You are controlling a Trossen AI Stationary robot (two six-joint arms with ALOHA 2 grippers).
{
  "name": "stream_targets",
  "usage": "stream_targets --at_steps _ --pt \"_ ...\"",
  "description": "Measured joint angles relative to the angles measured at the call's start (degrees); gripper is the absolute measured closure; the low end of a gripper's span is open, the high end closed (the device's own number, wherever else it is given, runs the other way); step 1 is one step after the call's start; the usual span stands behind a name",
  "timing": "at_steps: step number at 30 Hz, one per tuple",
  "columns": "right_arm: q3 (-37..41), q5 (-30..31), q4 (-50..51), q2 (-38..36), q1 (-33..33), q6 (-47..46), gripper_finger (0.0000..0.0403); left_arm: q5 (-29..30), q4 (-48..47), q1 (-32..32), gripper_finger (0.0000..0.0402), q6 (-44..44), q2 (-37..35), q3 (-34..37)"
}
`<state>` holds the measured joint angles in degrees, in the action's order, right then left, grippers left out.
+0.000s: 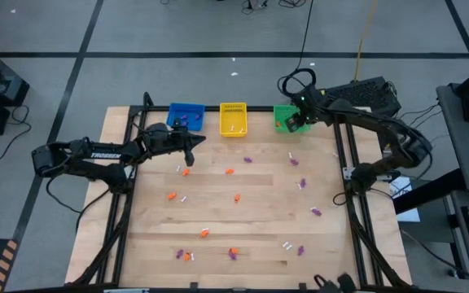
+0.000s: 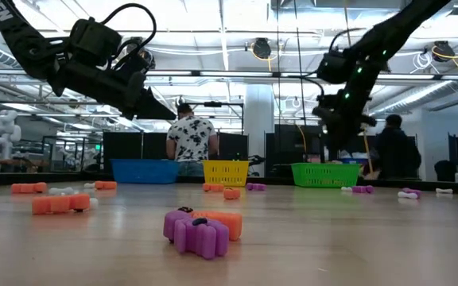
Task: Sort Halloween decoration
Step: Put the white bone toy into the yellow bin
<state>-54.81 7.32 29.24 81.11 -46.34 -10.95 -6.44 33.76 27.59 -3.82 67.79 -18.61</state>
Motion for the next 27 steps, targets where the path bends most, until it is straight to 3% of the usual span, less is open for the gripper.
stream_targets --at_steps 5,12,27 --pt "0.0 0.0 12.9 -3.6 6.8 -7.8 0.0279 0.0 0.0 0.0 0.0395 0.0 0.0 0.0" --pt "0.0 0.0 13.8 -1.4 15.3 -15.7 0.0301 0.0 -0.4 0.0 0.0395 0.1 0.0 0.0" --pt "0.0 -3.0 13.0 10.7 18.5 -21.9 0.0304 -0.2 -1.8 0.0 0.0395 0.4 0.0 0.0"
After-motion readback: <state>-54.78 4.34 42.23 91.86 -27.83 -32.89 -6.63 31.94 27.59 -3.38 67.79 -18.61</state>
